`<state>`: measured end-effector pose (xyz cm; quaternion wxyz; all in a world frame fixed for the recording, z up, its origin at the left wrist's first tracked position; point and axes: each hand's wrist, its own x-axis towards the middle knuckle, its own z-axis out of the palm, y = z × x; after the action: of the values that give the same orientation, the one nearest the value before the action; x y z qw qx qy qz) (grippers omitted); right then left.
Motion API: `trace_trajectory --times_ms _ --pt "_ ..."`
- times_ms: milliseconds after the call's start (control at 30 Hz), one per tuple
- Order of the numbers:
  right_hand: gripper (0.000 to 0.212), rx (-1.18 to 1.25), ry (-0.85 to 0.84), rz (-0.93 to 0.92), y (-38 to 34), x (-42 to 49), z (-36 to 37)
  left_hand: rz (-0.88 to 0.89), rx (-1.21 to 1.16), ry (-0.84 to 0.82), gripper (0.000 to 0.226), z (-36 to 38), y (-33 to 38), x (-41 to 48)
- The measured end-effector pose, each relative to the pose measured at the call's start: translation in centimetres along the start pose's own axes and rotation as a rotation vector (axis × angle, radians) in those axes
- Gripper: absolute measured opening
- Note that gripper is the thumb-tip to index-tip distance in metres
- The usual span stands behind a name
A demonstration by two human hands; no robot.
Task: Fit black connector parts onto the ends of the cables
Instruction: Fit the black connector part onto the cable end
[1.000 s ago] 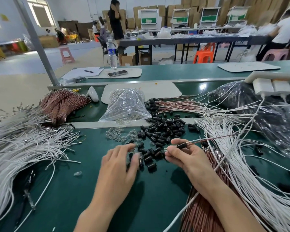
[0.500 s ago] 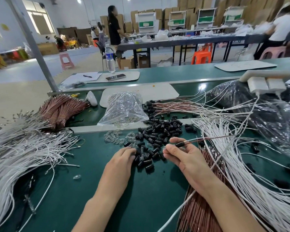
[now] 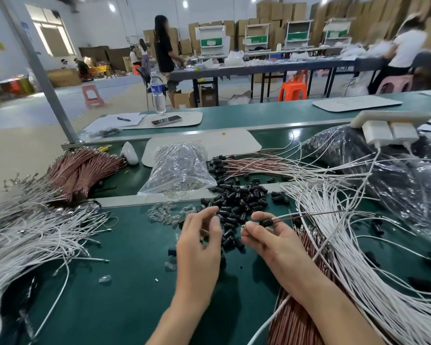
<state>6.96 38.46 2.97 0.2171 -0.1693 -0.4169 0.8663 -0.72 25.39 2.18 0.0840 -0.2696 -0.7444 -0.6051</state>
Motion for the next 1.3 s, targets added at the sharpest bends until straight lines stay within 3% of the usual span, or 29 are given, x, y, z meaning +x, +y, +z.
trace_trajectory --times_ms 100,267,767,933,1300 --pt "0.031 0.006 0.002 -0.007 0.15 0.25 -0.2 -0.117 -0.191 -0.027 0.017 1.27 0.49 -0.08" --pt "0.025 0.022 -0.009 -0.004 0.14 0.45 -0.3 -0.119 -0.326 -0.15 0.016 0.96 0.62 -0.49" --pt "0.015 0.029 -0.032 0.002 -0.09 0.52 -0.47 -0.186 -0.374 -0.191 0.01 1.18 0.25 -0.38" --pt "0.012 0.013 -0.042 -0.011 -0.15 0.35 -0.39 -0.157 -0.351 -0.206 0.019 1.25 0.3 -0.41" --pt "0.013 -0.007 -0.044 -0.02 -0.05 0.28 -0.41 -0.111 -0.344 -0.172 0.012 1.13 0.3 -0.38"
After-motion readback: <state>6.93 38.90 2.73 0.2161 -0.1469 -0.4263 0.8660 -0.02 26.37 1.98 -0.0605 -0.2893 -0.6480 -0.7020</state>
